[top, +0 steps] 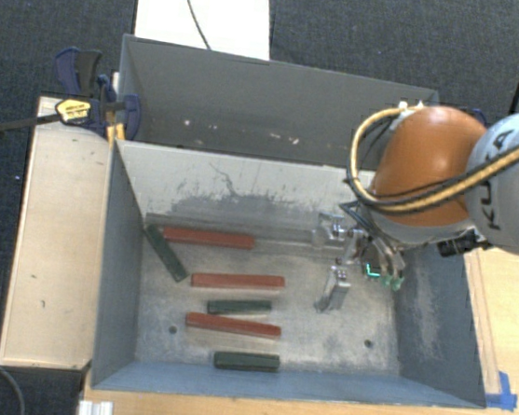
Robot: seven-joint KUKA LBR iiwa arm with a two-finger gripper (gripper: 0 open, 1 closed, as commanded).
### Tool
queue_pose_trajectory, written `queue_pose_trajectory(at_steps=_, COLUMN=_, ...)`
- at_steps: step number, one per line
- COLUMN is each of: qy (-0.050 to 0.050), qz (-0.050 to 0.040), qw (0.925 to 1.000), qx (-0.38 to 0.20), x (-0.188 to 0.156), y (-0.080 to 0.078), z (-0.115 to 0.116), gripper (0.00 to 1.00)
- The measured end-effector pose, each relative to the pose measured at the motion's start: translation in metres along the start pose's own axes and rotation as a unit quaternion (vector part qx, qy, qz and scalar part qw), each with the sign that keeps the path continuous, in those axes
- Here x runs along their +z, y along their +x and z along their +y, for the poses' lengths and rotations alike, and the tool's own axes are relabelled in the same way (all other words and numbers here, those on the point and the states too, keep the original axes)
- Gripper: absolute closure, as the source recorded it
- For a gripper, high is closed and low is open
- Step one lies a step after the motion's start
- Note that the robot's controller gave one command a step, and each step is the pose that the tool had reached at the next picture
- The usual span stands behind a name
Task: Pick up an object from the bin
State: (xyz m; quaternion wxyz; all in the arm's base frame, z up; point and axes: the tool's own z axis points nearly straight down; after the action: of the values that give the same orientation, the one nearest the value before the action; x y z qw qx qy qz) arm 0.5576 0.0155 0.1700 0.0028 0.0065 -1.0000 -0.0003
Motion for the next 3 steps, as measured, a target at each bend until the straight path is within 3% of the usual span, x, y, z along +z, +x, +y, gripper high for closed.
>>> queue_pose_trajectory(at_steps=1, qy=0.0, qz=-0.0021, qw=0.998, qx=-0.064, x=0.101, y=-0.024, z=0.061, gripper=0.0)
queue_pose_trajectory(at_steps=2, qy=0.0, qz=-0.0029, qw=0.9967, qx=-0.082, x=0.099, y=-0.008, z=0.08, gripper=0.0)
queue_pose_trajectory(at_steps=3, qy=0.001, qz=-0.006, qw=0.9791, qx=-0.203, x=0.099, y=-0.034, z=0.063, gripper=0.0)
